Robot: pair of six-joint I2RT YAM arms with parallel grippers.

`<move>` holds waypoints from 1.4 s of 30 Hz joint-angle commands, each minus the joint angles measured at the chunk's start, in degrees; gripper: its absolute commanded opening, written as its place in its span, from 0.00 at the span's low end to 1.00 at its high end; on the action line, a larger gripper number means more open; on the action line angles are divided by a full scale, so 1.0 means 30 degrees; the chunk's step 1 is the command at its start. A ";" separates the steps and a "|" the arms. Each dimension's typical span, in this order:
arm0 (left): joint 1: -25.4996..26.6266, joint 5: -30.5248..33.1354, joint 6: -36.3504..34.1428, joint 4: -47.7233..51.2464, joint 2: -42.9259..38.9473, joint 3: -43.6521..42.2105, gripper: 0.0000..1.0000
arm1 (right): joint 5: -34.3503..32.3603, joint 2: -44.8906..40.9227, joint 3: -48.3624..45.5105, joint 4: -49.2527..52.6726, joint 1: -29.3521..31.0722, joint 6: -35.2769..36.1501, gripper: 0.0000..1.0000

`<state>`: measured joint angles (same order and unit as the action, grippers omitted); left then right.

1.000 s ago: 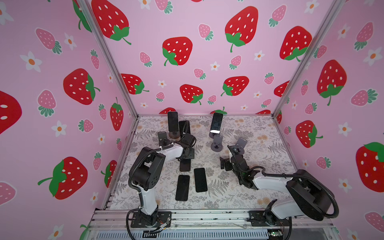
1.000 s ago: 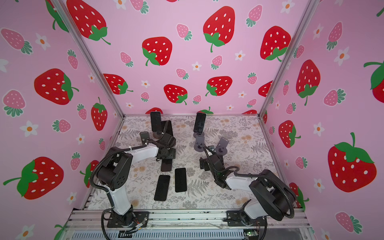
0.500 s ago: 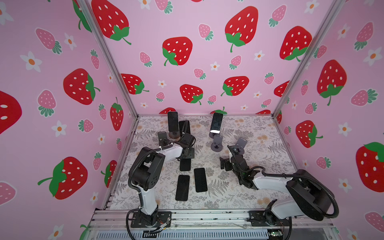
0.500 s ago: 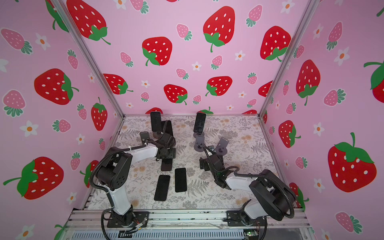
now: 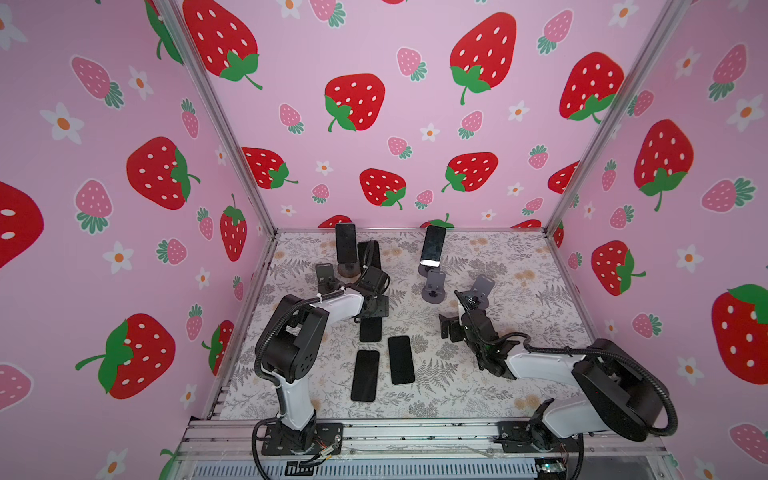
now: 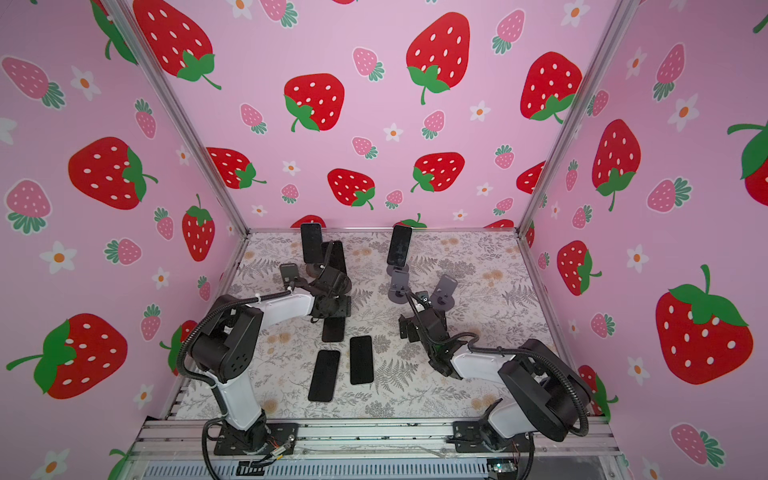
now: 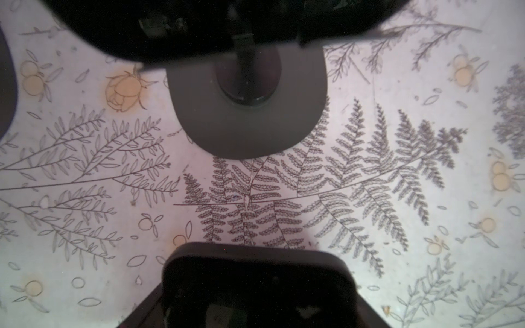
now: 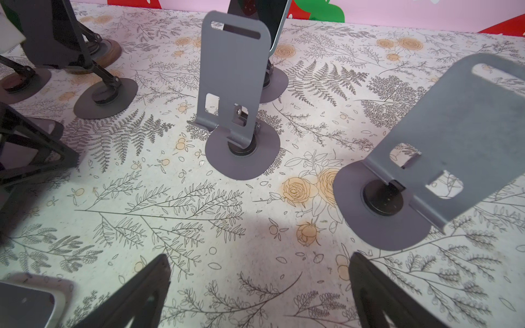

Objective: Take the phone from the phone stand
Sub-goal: 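Lower the black phone flat onto the table beside the other phones, open left gripper, then raise the left gripper and move it toward another black phone on a stand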

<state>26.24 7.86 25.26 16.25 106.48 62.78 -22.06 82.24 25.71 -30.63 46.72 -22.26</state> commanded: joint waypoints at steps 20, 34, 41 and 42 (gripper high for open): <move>-0.0075 -0.1543 0.0111 0.2407 -0.0590 -0.1141 0.79 | 0.0821 0.0150 0.0076 -0.0190 -0.0036 0.0243 1.00; -0.0089 -0.0845 -0.0237 0.4710 -0.7073 0.0407 0.83 | 0.0741 -0.0176 -0.0017 -0.0139 -0.0045 0.0045 1.00; -0.0868 0.0179 -0.1631 0.5791 -0.8585 0.2549 0.85 | 0.0492 -0.0867 -0.0421 -0.0327 -0.0021 -0.0108 0.99; -0.1154 0.0247 -0.1682 0.5881 -0.8569 0.2921 0.85 | 0.0580 -0.0849 -0.0419 -0.0307 -0.0018 -0.0123 1.00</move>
<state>24.53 5.85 22.41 31.14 81.41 67.48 -19.68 80.84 25.08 -30.76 46.72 -21.85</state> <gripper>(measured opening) 0.849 0.995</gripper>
